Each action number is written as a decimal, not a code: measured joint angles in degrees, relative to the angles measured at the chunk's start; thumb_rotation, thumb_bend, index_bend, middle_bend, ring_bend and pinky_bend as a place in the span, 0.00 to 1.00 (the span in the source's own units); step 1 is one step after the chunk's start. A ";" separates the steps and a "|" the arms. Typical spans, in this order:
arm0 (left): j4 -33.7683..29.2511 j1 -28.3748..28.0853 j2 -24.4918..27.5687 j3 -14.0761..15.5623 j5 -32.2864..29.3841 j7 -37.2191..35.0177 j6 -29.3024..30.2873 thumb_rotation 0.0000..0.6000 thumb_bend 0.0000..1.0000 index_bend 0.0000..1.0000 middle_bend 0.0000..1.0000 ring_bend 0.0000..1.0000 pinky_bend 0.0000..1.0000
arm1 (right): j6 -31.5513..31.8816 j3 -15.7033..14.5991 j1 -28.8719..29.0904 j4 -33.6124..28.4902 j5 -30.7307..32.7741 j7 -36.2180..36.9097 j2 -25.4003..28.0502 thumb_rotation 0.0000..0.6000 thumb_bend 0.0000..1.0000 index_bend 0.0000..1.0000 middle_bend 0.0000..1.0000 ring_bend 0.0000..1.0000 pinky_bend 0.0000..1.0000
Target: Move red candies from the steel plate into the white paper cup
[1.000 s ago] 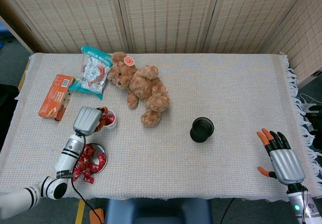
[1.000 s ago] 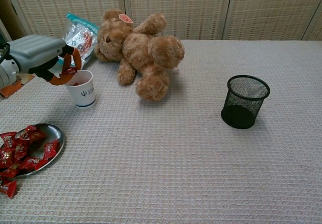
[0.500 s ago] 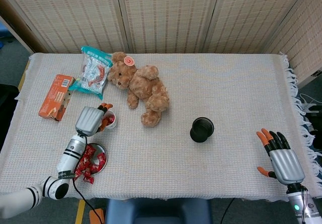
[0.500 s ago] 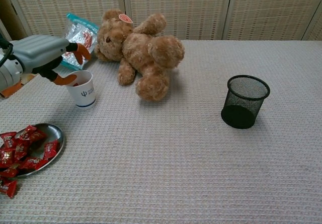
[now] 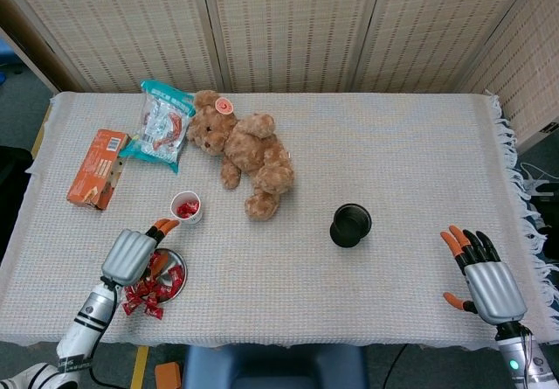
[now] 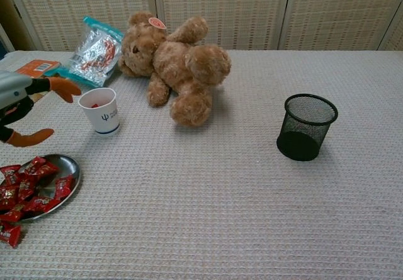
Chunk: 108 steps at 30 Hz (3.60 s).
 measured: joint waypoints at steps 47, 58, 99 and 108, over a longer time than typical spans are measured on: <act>6.64 7.39 -4.89 3.27 -3.51 12.09 -6.63 1.00 0.39 0.34 0.35 0.81 1.00 | -0.37 -0.31 0.06 -0.07 -0.41 0.00 -0.06 1.00 0.01 0.00 0.00 0.00 0.00; 8.26 8.11 -6.10 3.14 -1.99 12.52 -5.61 1.00 0.38 0.43 0.49 0.81 1.00 | -0.47 -0.29 0.09 0.00 -0.33 0.07 -0.06 1.00 0.01 0.00 0.00 0.00 0.00; 10.23 9.92 -6.03 2.16 2.61 6.78 -2.35 1.00 0.49 0.66 0.76 0.85 1.00 | -0.88 -0.24 0.23 0.07 0.00 -0.16 -0.20 1.00 0.01 0.00 0.00 0.00 0.00; 7.66 8.85 -3.31 -0.40 2.59 4.51 -1.74 1.00 0.52 0.67 0.78 0.85 1.00 | -1.30 0.06 0.41 0.28 0.74 -0.20 -0.27 1.00 0.01 0.00 0.00 0.00 0.00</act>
